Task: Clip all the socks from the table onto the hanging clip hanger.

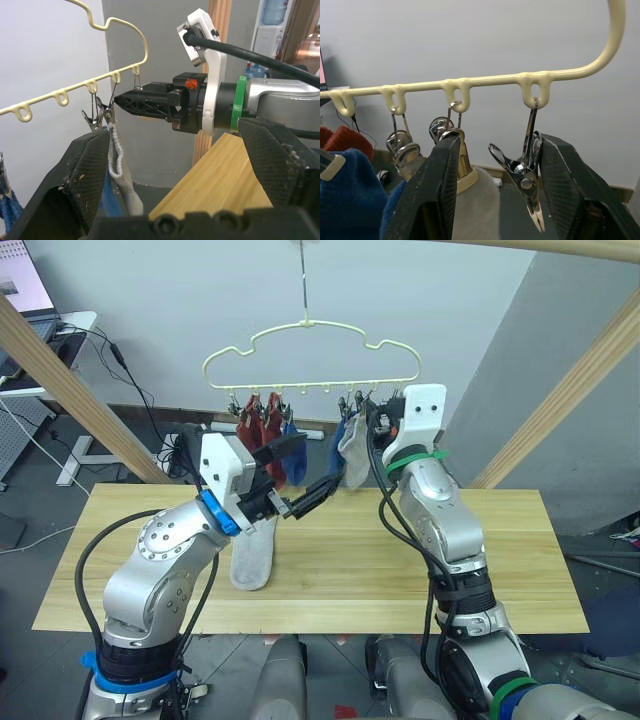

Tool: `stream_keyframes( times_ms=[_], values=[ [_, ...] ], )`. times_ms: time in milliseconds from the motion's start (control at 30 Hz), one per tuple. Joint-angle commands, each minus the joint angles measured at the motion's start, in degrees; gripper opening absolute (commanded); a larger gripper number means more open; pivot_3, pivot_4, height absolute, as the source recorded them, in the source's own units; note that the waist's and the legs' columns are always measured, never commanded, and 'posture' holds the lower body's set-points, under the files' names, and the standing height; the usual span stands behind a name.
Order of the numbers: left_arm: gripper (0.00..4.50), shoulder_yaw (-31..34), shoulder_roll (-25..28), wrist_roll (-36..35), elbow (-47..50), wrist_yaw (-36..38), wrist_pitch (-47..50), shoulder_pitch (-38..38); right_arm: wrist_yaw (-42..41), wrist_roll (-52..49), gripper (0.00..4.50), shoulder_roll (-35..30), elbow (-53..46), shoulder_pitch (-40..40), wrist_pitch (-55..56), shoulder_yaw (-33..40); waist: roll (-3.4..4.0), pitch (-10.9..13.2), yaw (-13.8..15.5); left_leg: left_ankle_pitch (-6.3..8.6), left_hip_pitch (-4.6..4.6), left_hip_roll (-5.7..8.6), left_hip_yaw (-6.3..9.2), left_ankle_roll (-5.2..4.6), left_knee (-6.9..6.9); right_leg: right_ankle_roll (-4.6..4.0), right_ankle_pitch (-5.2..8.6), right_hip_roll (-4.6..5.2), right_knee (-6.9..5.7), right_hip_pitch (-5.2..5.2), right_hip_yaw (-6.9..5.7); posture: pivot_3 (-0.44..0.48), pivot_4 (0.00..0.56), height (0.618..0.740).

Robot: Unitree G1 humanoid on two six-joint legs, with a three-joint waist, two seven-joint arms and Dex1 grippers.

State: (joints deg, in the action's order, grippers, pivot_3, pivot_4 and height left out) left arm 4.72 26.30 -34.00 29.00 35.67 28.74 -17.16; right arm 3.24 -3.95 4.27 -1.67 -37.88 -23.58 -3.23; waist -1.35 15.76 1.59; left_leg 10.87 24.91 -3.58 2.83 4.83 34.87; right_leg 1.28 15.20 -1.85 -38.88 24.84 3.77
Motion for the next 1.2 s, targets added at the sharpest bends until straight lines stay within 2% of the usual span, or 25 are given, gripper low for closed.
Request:
stream_keyframes(
  times_ms=[33,333,433,567,633,767,900,1033,1200],
  values=[
    [4.50,0.3,0.5,-1.2,2.8,-0.1,-0.1,-0.2,-0.5,-0.1,2.40,0.2,-1.0,-1.8,2.1,0.6,0.00,0.0,0.0,0.00,0.00,0.00,0.00,0.00,0.00,0.00,0.00,0.00,0.00,0.00,0.00,0.254,0.262,0.740],
    [4.50,-0.2,0.4,-1.1,2.8,-0.1,-0.1,-0.4,-0.4,0.2,2.40,0.0,-0.2,-2.2,2.1,1.0,0.00,0.0,0.0,0.00,0.00,0.00,0.00,0.00,0.00,0.00,0.00,0.00,-0.01,0.00,0.00,0.255,0.263,0.740],
    [4.50,-0.1,0.4,-1.3,2.8,-0.2,0.1,-0.5,-0.6,0.0,1.75,-0.1,0.2,-2.3,1.9,1.2,0.00,0.0,0.0,0.00,0.00,0.00,0.00,0.00,0.00,0.00,0.00,0.00,-0.02,0.00,0.00,0.255,0.263,0.740],
    [4.50,-0.2,0.3,-1.2,2.9,-0.4,0.2,-0.5,-1.1,0.0,0.46,-0.4,0.7,-2.2,1.4,1.5,0.00,0.0,0.0,0.00,0.00,0.00,0.00,0.00,0.00,0.00,0.00,0.00,-0.02,0.00,0.00,0.256,0.265,0.740],
    [4.50,-0.2,0.2,-1.2,3.0,-0.5,0.4,-0.6,-1.1,-0.1,0.01,-0.6,0.8,-2.3,1.3,1.8,0.00,0.0,0.0,0.00,0.00,0.00,0.00,0.00,0.00,0.00,0.00,0.00,-0.02,0.00,-0.01,0.255,0.266,0.740],
    [4.50,-0.6,0.0,-0.8,2.9,-0.7,0.4,-0.2,-1.4,-0.5,0.01,-1.2,0.4,-2.4,0.9,2.7,0.00,0.0,0.1,0.00,0.00,0.00,0.00,0.00,0.00,0.00,0.00,0.00,-0.02,0.00,0.00,0.248,0.270,0.740],
    [4.50,-0.8,0.1,1.9,0.2,-3.9,2.1,1.2,-2.9,-1.8,0.01,-2.7,-1.0,-2.0,-1.3,3.8,0.00,0.0,0.1,0.00,-0.01,0.00,0.00,0.00,0.01,0.00,0.00,0.00,-0.03,0.00,0.00,0.248,0.270,0.740],
    [4.50,-1.1,1.2,10.1,-9.2,-9.1,2.4,4.7,-9.0,-4.2,0.01,-8.3,-4.8,-1.2,-7.3,3.7,0.01,0.0,0.1,0.00,-0.03,0.01,-0.01,0.00,0.01,0.00,0.00,0.00,-0.03,-0.01,0.03,0.218,0.281,0.740],
    [4.50,-1.4,-0.2,17.1,-25.3,-13.1,-2.0,3.8,-13.0,-6.4,0.01,-13.3,-8.6,0.3,-13.4,4.3,0.02,0.0,0.2,0.00,-0.02,0.00,0.01,-0.01,0.01,-0.01,0.00,0.00,-0.03,0.01,-0.01,0.206,0.289,0.740]
  ],
)
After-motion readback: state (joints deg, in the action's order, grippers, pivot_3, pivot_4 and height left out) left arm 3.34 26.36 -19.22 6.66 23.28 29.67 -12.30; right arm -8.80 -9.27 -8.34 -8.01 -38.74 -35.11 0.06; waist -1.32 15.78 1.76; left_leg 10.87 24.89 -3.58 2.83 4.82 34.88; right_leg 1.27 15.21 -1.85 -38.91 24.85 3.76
